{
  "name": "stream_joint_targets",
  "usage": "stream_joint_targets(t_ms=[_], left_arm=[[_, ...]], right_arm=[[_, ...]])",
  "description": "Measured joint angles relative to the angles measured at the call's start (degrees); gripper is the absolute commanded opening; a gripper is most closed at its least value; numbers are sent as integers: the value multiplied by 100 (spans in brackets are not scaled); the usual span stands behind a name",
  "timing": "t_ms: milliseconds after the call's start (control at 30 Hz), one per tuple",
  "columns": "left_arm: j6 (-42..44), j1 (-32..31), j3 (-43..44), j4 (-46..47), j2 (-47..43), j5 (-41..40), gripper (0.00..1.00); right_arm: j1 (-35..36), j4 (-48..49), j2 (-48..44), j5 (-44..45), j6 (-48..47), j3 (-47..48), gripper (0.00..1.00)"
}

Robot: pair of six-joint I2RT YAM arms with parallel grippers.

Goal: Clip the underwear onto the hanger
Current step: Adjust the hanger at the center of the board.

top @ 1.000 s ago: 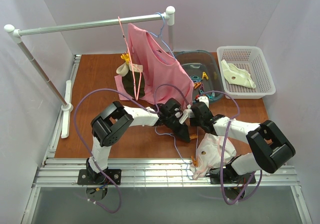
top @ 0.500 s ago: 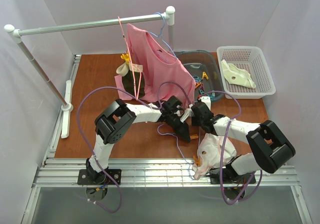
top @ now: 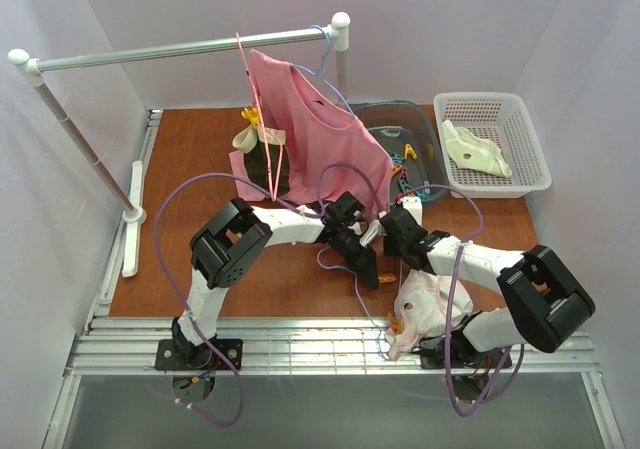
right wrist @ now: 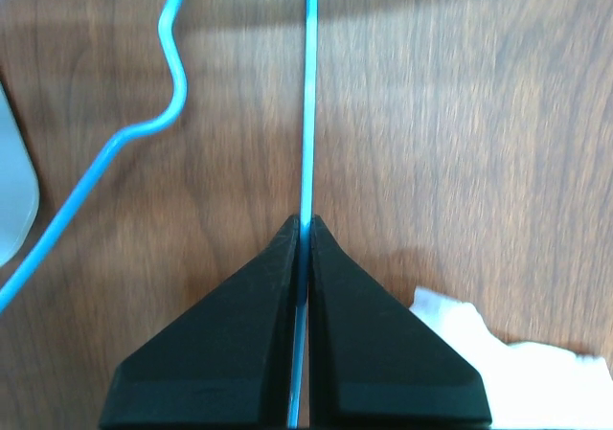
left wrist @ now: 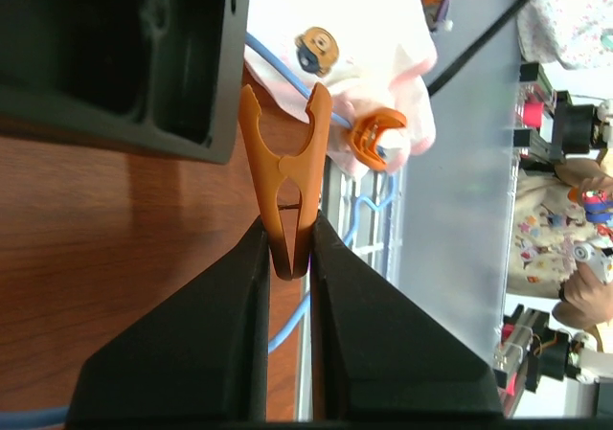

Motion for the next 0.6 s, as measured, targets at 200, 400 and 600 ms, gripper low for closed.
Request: stream_joint_targets(t_ms=[200,400,600], left_arm=[[50,0,-70,-273,-199,52,1],[85,44,-262,-417,-518,33,0],[85,155,-299,-433,-603,20,1]], right_arm=[[203,-435,-96,35,208,162,1],[439,-1014,-66,162,365,573,1],[476,-1626,229,151,433,1067,1]])
